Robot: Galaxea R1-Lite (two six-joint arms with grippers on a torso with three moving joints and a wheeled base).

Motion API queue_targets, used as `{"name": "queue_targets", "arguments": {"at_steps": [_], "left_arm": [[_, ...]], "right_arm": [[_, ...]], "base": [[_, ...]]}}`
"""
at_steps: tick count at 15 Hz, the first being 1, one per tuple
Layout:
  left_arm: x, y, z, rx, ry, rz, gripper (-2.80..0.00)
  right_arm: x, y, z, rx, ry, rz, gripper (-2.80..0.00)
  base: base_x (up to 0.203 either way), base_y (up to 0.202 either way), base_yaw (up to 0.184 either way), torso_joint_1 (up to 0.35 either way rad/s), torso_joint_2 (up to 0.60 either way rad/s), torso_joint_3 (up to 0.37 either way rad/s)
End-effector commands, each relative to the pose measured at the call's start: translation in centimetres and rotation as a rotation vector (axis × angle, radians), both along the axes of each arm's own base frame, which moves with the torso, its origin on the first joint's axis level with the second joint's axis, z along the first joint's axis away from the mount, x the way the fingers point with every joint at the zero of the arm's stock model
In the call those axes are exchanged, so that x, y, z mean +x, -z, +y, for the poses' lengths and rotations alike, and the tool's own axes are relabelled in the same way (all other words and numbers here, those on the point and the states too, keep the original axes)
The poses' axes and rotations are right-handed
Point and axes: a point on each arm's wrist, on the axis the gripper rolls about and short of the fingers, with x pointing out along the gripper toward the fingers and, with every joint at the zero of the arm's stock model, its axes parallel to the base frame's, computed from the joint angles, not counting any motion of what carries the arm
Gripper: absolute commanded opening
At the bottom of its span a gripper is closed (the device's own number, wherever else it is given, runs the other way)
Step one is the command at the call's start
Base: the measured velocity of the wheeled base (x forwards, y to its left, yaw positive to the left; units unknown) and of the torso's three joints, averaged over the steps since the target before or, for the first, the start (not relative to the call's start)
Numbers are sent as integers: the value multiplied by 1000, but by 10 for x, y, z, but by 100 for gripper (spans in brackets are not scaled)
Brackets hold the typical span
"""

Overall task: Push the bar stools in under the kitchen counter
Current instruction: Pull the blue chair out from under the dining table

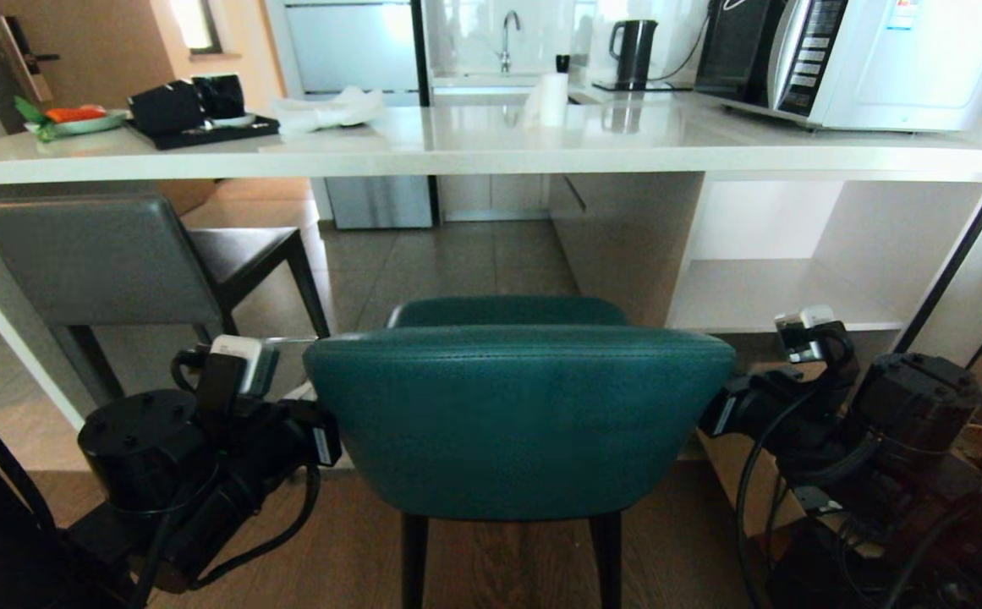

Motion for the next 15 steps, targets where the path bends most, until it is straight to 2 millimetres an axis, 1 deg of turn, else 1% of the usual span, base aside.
{"name": "queue_targets", "arguments": {"at_steps": [1, 3, 6, 8, 10, 12, 14, 15], "left_arm": [[-15, -6, -15, -14, 79, -22, -280], [-18, -13, -12, -29, 70, -43, -280], [-21, -22, -9, -48, 64, -77, -280], [-20, -19, -5, -39, 48, -66, -280], [-17, -16, 2, -30, 18, -55, -280], [-13, -14, 5, -25, 0, -49, -280], [-8, -6, 8, -7, -22, -19, -280], [-9, -4, 9, -2, -24, -10, -280]], "right_arm": [[-3, -8, -1, 13, 6, -34, -280], [-7, -9, -3, 12, 14, -35, -280], [-13, -17, -6, 25, 37, -59, -280], [-15, -15, -7, 20, 40, -47, -280], [-21, -12, -8, 10, 32, -29, -280], [-28, -9, 0, -6, -9, -19, -280], [-36, -6, 9, -18, -50, -11, -280], [-36, -5, 9, -20, -52, -8, -280]], "base": [[0, 0, 0, 0, 0, 0], [0, 0, 0, 0, 0, 0], [0, 0, 0, 0, 0, 0], [0, 0, 0, 0, 0, 0], [0, 0, 0, 0, 0, 0], [0, 0, 0, 0, 0, 0], [0, 0, 0, 0, 0, 0], [0, 0, 0, 0, 0, 0]]}}
